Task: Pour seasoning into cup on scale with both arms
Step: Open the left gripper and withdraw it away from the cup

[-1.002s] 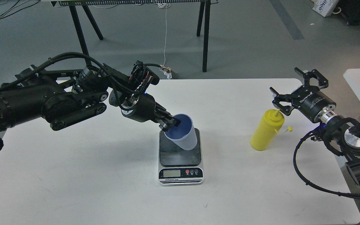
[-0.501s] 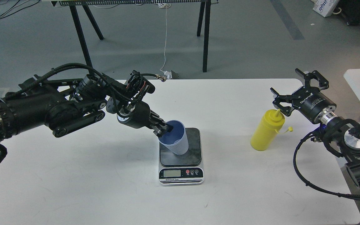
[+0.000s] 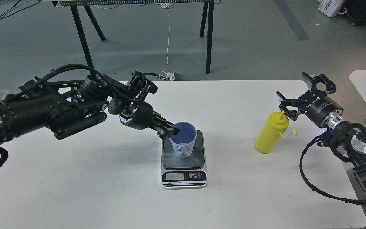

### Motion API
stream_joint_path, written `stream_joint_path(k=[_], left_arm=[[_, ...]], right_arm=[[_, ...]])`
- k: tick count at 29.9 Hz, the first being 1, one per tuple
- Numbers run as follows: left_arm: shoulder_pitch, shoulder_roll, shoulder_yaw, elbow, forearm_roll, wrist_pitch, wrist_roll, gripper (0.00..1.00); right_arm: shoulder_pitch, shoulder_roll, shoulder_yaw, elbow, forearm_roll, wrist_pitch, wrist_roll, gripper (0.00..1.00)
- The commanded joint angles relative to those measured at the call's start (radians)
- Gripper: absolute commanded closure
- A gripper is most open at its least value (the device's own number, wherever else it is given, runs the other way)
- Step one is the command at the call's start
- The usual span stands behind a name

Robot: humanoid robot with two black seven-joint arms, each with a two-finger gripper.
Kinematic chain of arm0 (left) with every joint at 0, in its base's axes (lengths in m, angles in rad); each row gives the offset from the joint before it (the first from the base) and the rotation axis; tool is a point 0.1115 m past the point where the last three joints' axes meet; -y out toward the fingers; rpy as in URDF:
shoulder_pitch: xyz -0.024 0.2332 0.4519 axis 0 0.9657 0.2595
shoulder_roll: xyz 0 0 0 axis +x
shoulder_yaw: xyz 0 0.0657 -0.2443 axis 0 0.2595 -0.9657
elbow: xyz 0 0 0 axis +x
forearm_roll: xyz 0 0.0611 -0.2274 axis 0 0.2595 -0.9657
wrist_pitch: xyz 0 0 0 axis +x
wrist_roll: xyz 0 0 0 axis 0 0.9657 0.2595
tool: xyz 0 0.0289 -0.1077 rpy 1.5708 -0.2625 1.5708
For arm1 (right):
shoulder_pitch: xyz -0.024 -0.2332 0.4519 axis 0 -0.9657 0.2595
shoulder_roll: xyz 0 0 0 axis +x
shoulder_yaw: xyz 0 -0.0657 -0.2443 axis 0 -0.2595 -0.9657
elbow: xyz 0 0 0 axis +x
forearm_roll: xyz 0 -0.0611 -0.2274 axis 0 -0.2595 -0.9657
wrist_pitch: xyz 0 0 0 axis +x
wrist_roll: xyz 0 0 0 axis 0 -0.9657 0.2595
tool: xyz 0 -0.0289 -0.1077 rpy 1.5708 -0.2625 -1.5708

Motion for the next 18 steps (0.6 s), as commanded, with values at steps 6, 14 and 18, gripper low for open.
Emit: stream_joint_path(k=[6, 14, 18], left_arm=[[-0.023, 0.018, -0.003, 0.0, -0.181, 0.0, 0.0, 0.01], [-0.092, 0.148, -0.112, 0.003, -0.423, 0.0, 0.0, 0.01], [-0.083, 0.217, -0.207, 0.038, -0.595, 0.0, 0.0, 0.01]], right_arm=[[0.008, -0.015, 0.04, 0.014, 0.009, 0.0, -0.012, 0.01], [0.086, -0.075, 0.035, 0.017, 0.015, 0.0, -0.025, 0.01], [0.106, -0.185, 0.043, 0.046, 0.138, 0.0, -0.101, 0.01]])
